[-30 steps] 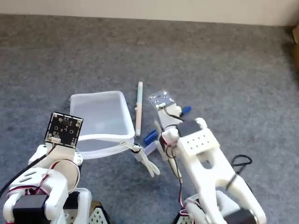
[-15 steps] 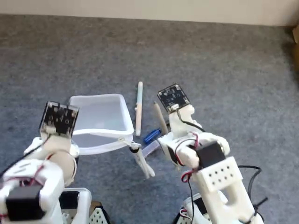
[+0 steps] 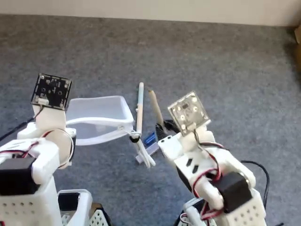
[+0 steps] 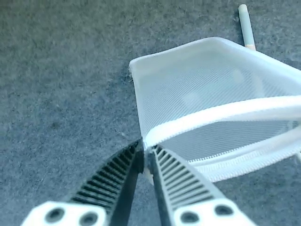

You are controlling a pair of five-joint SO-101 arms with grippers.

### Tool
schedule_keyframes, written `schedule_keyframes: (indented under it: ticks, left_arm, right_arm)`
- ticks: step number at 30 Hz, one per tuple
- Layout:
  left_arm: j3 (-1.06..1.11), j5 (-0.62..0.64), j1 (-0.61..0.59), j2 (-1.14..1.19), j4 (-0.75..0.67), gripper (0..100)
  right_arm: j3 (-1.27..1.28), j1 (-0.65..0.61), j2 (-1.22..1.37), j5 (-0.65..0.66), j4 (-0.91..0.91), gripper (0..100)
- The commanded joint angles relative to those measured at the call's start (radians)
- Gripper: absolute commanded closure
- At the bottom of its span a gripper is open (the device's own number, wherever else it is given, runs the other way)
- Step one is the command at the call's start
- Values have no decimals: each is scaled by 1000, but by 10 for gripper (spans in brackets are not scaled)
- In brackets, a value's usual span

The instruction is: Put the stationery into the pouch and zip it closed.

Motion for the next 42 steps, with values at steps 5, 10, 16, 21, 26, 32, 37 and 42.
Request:
schedule_keyframes:
  ticks: [5,10,16,21,26,32,37,42]
  left_arm:
    - [-133,28,1,128,12,993]
    - [-125,28,1,139,12,993]
    - [-131,28,1,145,9,993]
    - [-133,26,2,145,8,993]
    - [-147,20,2,147,3,993]
    - [-231,21,2,147,11,993]
    - [-242,25,2,148,5,993]
    - [-251,25,41,226,5,993]
  right_arm:
    - [-162,-96,-27,-11,-64,995]
    - [-156,-150,-27,-9,-168,995]
    - [-151,-165,-22,-9,-335,995]
    - [-151,-165,-22,-8,-400,995]
    - [-151,-199,-24,-8,-438,995]
    - [-134,-206,-21,-15,-556,995]
    - [-21,-282,-27,-15,-653,995]
    - [53,-340,-22,-11,-796,995]
